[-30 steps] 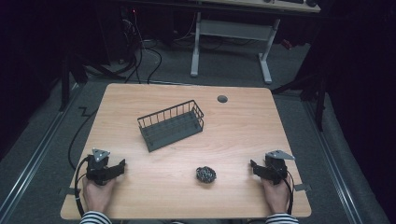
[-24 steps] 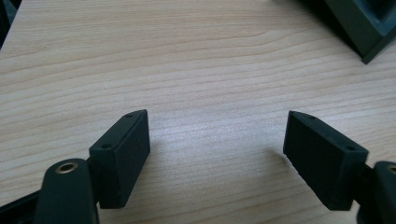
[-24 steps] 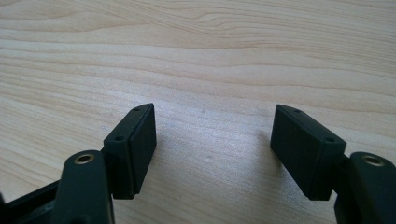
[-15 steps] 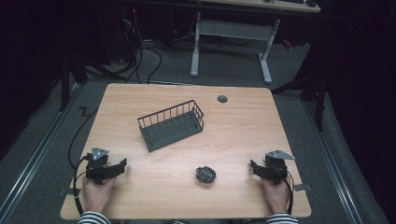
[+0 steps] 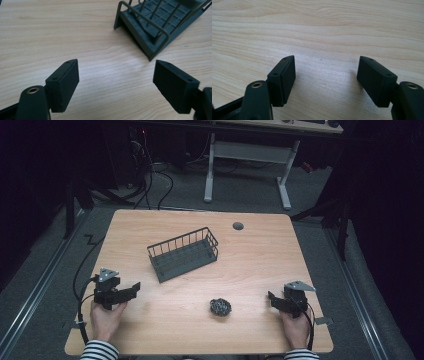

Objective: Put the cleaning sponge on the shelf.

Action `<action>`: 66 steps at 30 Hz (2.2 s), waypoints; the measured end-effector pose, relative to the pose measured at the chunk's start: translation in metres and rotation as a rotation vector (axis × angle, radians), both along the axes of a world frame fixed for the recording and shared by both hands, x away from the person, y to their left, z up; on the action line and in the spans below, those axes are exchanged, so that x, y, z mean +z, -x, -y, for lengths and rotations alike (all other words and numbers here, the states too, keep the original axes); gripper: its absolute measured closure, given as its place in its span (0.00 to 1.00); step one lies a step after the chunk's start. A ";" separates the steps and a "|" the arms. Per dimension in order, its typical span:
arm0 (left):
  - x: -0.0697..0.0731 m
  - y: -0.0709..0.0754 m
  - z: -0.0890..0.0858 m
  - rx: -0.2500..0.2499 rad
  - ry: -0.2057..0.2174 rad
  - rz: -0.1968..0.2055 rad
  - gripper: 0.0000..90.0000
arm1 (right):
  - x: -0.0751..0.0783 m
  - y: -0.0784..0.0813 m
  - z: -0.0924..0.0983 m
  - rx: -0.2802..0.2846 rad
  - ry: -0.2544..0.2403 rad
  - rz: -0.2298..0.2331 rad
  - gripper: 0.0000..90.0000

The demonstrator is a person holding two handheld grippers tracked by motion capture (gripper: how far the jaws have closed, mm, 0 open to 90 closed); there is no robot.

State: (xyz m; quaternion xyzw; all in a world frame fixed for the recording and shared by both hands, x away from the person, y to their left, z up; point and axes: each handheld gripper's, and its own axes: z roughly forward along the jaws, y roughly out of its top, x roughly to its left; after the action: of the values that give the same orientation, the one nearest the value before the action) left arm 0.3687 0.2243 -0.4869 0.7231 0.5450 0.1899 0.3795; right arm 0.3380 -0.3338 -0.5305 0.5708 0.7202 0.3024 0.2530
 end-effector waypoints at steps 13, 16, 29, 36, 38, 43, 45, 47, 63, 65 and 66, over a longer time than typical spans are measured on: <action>0.039 -0.019 0.012 -0.049 0.036 0.023 0.22 | 0.000 0.000 0.000 0.006 0.003 0.002 0.35; 0.046 -0.026 0.017 -0.061 0.045 0.024 0.22 | 0.000 0.000 0.000 0.006 0.002 0.001 0.35; 0.053 -0.058 0.036 -0.067 0.017 -0.008 0.17 | 0.000 0.000 0.000 0.005 0.000 0.000 0.34; 0.048 -0.069 0.046 -0.071 0.014 -0.023 0.17 | 0.000 0.000 0.000 0.005 0.001 0.000 0.34; 0.047 -0.072 0.049 -0.077 0.001 -0.033 0.17 | 0.000 0.000 0.000 0.005 0.001 0.000 0.34; 0.044 -0.080 0.057 -0.075 -0.022 -0.046 0.17 | 0.000 0.000 0.000 0.005 0.000 0.000 0.34; 0.043 -0.083 0.060 -0.075 -0.029 -0.048 0.17 | 0.000 0.000 0.000 0.005 0.000 0.000 0.34; 0.042 -0.085 0.062 -0.076 -0.025 -0.047 0.18 | 0.000 0.000 0.000 0.005 0.000 0.000 0.34; 0.031 -0.088 0.072 -0.101 -0.083 -0.070 0.38 | 0.000 0.000 0.000 0.008 0.002 0.001 0.34; 0.031 -0.087 0.073 -0.100 -0.087 -0.070 0.42 | 0.000 0.000 0.000 0.007 0.001 0.001 0.34; 0.030 -0.086 0.074 -0.104 -0.102 -0.070 0.43 | 0.000 0.000 0.000 0.008 0.002 0.001 0.34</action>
State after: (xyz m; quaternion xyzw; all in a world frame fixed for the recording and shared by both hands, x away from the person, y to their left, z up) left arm 0.4546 0.1507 -0.4565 0.7751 0.5093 0.1720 0.3321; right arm 0.3382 -0.3341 -0.5305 0.5676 0.7226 0.3029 0.2528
